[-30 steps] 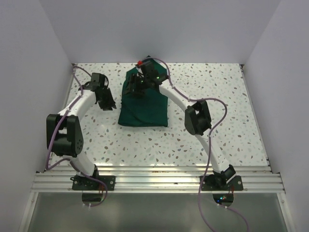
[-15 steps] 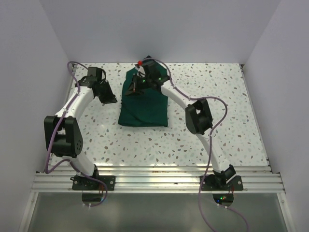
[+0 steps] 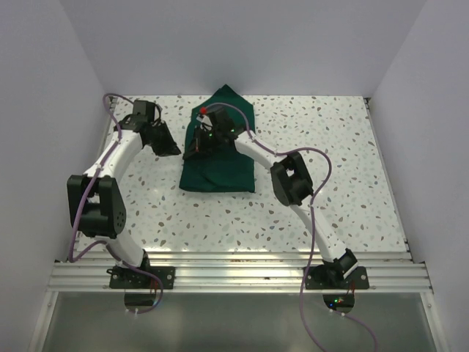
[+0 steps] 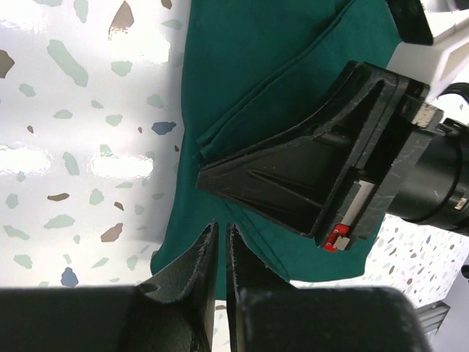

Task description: Prepare the surgical pack

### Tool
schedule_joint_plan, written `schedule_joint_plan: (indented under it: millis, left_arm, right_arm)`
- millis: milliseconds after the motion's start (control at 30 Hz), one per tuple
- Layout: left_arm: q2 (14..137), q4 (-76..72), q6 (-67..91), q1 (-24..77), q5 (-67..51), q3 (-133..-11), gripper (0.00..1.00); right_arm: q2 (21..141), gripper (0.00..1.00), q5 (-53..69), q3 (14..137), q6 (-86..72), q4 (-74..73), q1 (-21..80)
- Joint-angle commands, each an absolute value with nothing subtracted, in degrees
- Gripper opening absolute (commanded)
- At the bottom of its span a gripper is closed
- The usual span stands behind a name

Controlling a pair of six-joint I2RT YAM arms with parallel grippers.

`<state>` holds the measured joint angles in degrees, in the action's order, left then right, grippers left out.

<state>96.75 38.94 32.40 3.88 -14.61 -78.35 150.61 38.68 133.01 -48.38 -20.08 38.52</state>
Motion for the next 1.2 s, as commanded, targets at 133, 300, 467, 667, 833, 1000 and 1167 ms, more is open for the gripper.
schedule_joint_plan:
  millis: [133,300,467,667,833,1000,1167]
  left_arm:
    - [99.7,35.3,31.5,3.0,-20.0,-82.4,0.14]
    - [102.4,30.1,31.1,3.0,-29.0,-82.2,0.09]
    - [105.6,27.1,31.8,3.0,-31.4,-81.0,0.07]
    - [109.1,27.0,31.9,3.0,-30.1,-80.6,0.07]
    - [108.6,26.7,29.9,3.0,-27.8,-80.1,0.05]
    - [105.3,19.4,28.4,3.0,-30.8,-81.6,0.08]
    - [107.2,12.9,28.7,2.9,-30.1,-86.6,0.15]
  right_arm:
    - [140.1,0.06,39.2,131.5,-44.0,-24.2,33.1]
    - [128.2,0.07,43.1,115.6,-38.3,-26.8,27.6]
    - [117.8,0.07,44.0,99.0,-32.4,-25.4,24.7]
    - [112.3,0.07,46.8,86.5,-27.9,-26.5,22.9]
    - [109.4,0.07,46.4,79.6,-28.6,-23.0,21.1]
    - [112.1,0.06,45.0,85.6,-32.1,-16.4,20.0]
    - [119.1,0.06,43.3,94.6,-36.8,-12.0,19.7]
